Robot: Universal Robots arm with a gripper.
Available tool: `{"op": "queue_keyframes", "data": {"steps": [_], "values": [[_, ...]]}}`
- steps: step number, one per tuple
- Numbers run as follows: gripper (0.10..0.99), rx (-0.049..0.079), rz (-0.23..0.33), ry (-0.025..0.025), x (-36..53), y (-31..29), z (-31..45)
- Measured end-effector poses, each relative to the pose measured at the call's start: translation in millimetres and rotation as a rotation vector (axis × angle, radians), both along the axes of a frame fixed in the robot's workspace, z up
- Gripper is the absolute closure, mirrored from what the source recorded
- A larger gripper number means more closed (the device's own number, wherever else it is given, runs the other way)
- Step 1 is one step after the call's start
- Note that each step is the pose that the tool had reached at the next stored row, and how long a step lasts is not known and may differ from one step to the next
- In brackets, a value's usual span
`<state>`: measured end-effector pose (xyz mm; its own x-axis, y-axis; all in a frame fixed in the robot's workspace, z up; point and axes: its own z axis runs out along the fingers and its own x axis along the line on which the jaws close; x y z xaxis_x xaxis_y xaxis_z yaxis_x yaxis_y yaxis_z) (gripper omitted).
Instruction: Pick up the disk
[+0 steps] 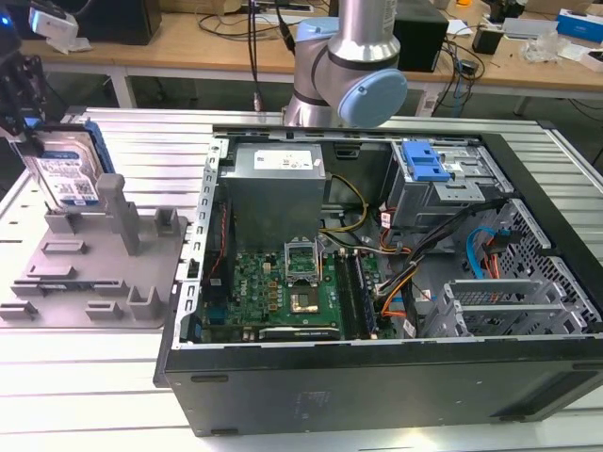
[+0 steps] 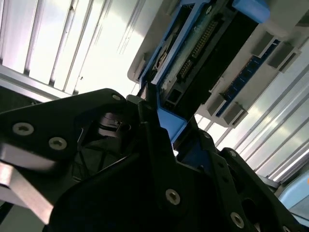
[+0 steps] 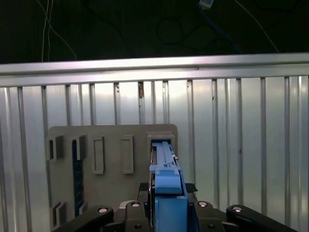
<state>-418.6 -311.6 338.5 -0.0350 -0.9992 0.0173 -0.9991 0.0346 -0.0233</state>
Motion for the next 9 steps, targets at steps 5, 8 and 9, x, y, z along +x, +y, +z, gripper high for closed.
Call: {"op": "queue_keyframes", "data": {"steps": [5,8,9], "values": [[0.722,0.000,0.000,0.0001,0.0,-0.1,21.5],[0.722,0.000,0.000,-0.0001,0.0,-0.3,43.3],[0.722,0.000,0.000,-0.0001,0.0,-0.3,49.4]]}}
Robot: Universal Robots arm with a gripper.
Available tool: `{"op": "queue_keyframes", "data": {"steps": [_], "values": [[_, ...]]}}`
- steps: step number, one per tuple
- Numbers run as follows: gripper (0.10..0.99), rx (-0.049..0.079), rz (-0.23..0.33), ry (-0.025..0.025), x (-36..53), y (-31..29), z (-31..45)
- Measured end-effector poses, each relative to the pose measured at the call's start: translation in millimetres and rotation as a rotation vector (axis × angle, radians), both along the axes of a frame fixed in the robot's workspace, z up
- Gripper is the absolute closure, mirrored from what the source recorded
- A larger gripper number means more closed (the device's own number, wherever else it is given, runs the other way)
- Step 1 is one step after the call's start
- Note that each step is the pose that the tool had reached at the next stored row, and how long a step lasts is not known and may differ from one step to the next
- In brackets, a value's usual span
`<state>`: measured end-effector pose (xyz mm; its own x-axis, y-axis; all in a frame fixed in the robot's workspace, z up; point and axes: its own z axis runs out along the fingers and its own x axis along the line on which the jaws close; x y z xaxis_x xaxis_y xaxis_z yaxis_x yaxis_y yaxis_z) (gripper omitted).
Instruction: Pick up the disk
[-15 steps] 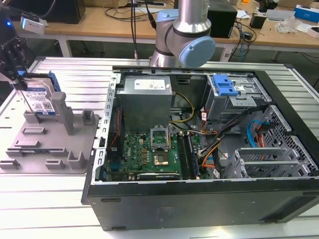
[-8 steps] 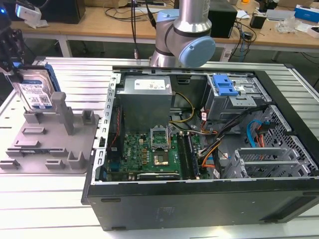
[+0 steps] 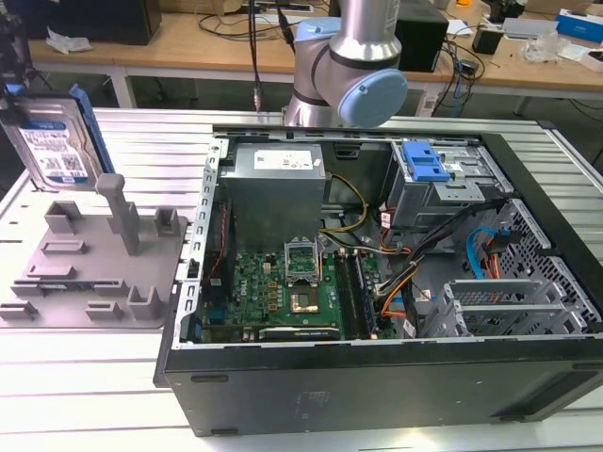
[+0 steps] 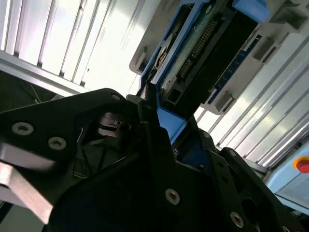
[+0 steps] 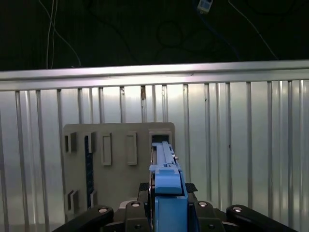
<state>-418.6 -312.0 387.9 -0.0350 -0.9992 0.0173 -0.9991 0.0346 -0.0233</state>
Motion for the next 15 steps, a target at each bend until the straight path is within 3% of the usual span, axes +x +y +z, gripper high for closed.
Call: {"op": "queue_keyframes", "data": {"steps": [2,6,8,12,15], "values": [[0.722,0.000,0.000,0.0000,0.0,-0.1,14.8],[0.722,0.000,0.000,0.0001,0.0,-0.2,33.2],[0.722,0.000,0.000,0.0001,0.0,-0.6,48.7],[0.722,0.000,0.000,0.0000,0.0,-1.2,66.8],[0.722,0.000,0.000,-0.0001,0.0,-2.1,85.0]]}}
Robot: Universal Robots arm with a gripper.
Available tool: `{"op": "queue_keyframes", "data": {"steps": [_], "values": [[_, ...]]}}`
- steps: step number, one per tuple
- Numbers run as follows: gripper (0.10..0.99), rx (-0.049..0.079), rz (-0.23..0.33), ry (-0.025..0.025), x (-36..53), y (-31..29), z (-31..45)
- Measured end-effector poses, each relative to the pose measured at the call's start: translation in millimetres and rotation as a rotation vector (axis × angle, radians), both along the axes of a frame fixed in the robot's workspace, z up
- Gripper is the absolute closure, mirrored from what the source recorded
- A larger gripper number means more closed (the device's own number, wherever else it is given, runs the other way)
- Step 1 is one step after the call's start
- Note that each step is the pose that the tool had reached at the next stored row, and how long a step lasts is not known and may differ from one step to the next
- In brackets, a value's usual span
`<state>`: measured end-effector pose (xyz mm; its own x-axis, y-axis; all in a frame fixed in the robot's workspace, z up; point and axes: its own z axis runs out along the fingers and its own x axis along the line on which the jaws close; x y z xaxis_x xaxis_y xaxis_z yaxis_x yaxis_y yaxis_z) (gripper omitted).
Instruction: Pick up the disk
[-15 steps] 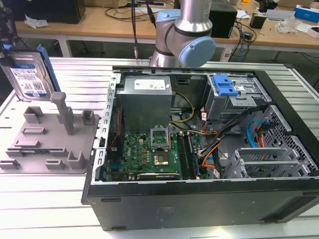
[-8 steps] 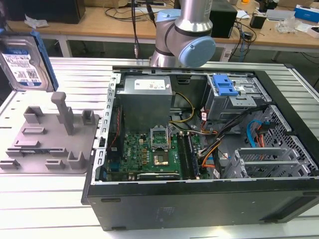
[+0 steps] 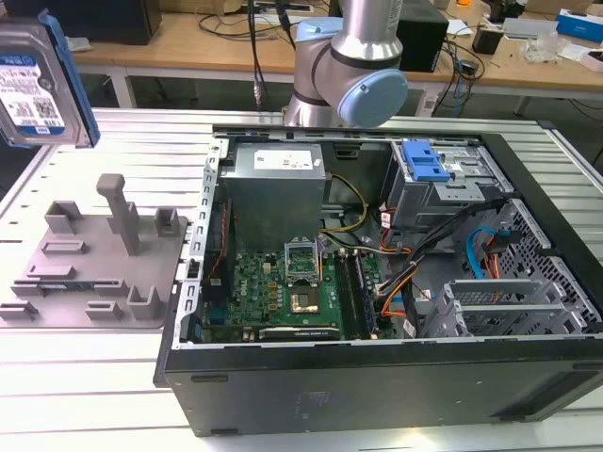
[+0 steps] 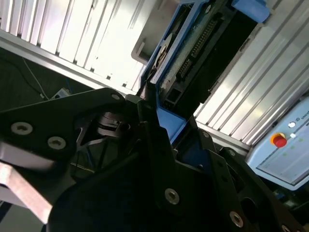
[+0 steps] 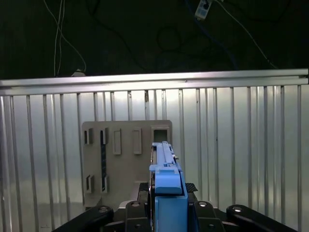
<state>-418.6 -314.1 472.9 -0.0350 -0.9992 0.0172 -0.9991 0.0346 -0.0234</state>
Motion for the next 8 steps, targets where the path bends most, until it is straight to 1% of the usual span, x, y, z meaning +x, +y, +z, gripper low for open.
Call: {"op": "queue_keyframes", "data": {"steps": [2,8], "values": [[0.722,0.000,0.000,0.0004,0.0,-0.6,14.7],[0.722,0.000,0.000,0.0001,0.0,-0.7,15.8]]}}
